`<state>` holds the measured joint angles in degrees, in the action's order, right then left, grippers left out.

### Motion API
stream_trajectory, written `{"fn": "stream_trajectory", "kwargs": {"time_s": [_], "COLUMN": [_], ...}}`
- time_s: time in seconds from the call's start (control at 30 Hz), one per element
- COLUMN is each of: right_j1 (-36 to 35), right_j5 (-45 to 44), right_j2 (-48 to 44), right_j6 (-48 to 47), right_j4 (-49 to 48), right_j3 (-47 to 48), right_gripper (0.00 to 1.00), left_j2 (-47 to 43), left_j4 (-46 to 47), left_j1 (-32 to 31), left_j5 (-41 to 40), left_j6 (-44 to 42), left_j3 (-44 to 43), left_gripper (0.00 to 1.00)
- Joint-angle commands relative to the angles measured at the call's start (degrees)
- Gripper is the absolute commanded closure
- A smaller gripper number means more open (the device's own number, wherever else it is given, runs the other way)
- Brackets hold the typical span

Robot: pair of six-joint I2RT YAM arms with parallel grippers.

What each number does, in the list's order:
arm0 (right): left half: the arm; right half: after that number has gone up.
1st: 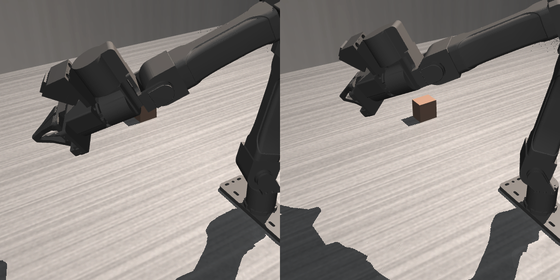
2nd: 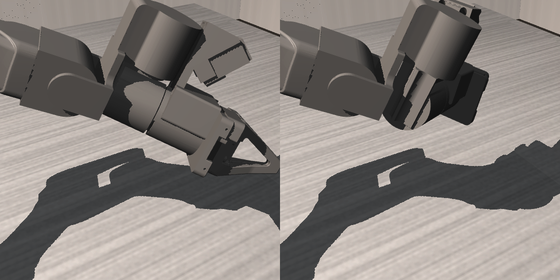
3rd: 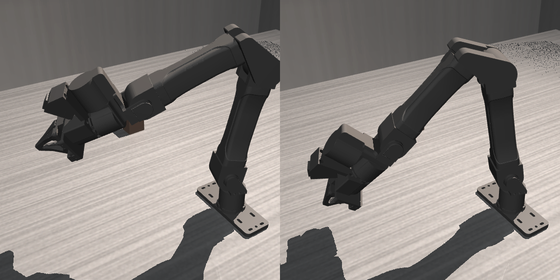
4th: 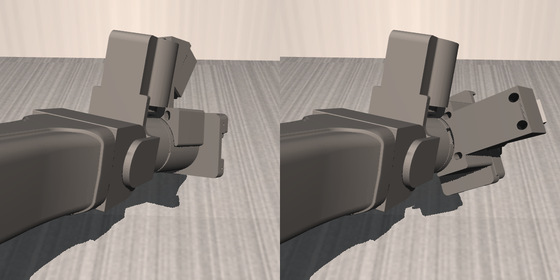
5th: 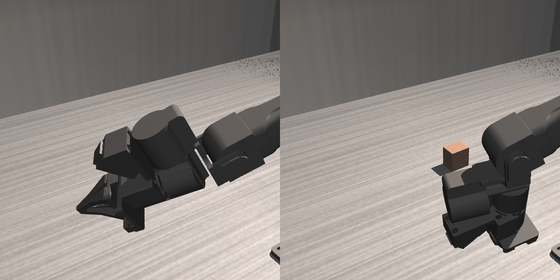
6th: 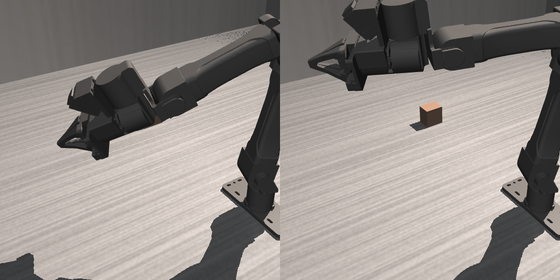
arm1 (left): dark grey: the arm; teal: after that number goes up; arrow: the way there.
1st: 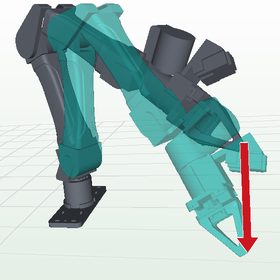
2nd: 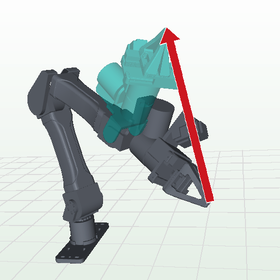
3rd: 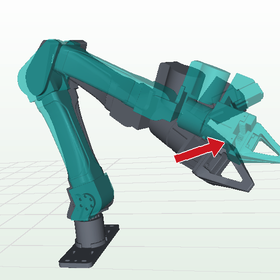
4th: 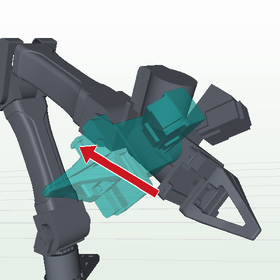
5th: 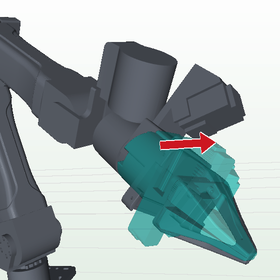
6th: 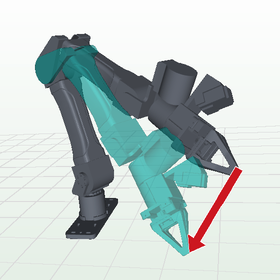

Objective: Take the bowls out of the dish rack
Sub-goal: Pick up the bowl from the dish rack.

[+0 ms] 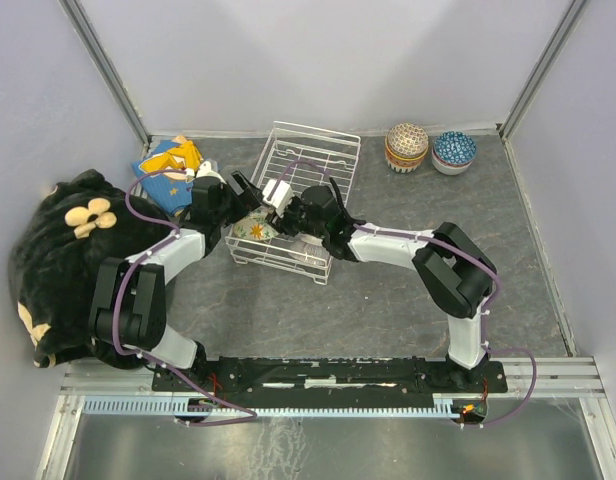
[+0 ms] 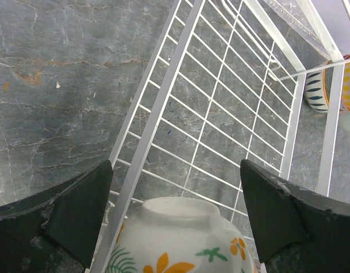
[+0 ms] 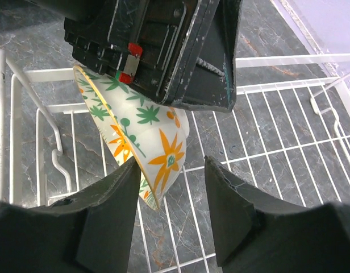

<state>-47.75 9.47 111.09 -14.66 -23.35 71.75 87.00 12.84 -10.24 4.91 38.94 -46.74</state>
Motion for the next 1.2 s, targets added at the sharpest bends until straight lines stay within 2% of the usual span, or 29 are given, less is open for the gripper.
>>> {"fn": "stream_trajectory", "kwargs": {"time_s": [0.0, 0.53, 1.17], "right_j1": [-1.35, -4.86, -7.18], "right_j5": [-5.12, -14.63, -20.15], "right_j2": [-2.21, -1.06, 1.56], "right_j6": [-2.1, -7.24, -13.81], "right_j4": [-4.7, -9.73, -13.61], "right_j3": [0.1, -1.34, -2.07], "right_gripper": [0.45, 0.55, 0.62], "left_j2": [1.39, 2.69, 3.2], "left_j4": [0.86, 1.46, 1.92], "left_j1": [-0.23, -0.2, -0.2], "left_j5": [1.5, 2.06, 2.63], "left_j6": [-0.72, -0.45, 0.0], "left_j3": [0.34, -0.09, -0.19], "left_gripper": [0.01, 0.01, 0.01]}}
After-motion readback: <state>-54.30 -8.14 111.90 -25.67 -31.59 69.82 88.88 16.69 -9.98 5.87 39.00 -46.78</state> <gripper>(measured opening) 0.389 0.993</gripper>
